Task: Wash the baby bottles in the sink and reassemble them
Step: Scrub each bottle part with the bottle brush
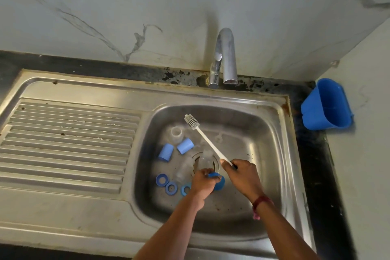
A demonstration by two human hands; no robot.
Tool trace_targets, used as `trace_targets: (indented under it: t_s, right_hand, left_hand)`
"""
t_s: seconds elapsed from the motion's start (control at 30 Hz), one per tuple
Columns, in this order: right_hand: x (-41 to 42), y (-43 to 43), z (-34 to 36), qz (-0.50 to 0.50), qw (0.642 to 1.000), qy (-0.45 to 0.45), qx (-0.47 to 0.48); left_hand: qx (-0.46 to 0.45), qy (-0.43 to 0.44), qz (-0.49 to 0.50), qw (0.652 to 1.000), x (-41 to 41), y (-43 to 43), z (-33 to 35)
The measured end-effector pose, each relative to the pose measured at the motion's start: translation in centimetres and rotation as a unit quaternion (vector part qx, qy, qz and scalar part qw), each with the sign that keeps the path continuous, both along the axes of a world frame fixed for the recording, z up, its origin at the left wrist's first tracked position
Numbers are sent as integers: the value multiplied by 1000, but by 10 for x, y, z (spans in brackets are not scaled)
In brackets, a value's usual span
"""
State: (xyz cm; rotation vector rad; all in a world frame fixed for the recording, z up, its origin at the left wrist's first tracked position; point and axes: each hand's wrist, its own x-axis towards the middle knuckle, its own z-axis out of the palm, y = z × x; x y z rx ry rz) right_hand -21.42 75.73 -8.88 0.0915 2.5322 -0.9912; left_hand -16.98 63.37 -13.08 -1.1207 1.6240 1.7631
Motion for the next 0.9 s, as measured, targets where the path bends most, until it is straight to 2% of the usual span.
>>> trace_targets:
  t_s: [0.13,0.43,0.63,0.9]
  right_hand:
    - [2,0,-5,-9,1000,-5,-9]
    - [10,4,-10,-16,1000,-21,-7]
    - [9,-1,-9,-5,1000,-16,-5]
    - [11,-6,-2,-13,1000,-8,-12]
  left_hand:
    - [28,-21,19,999,3,7,-5]
    - [-8,-25,-23,999,12,9,-5]
    - [-46,-35,33,998,14,-15,2]
    - [-40,7,110,993,25,-56,16]
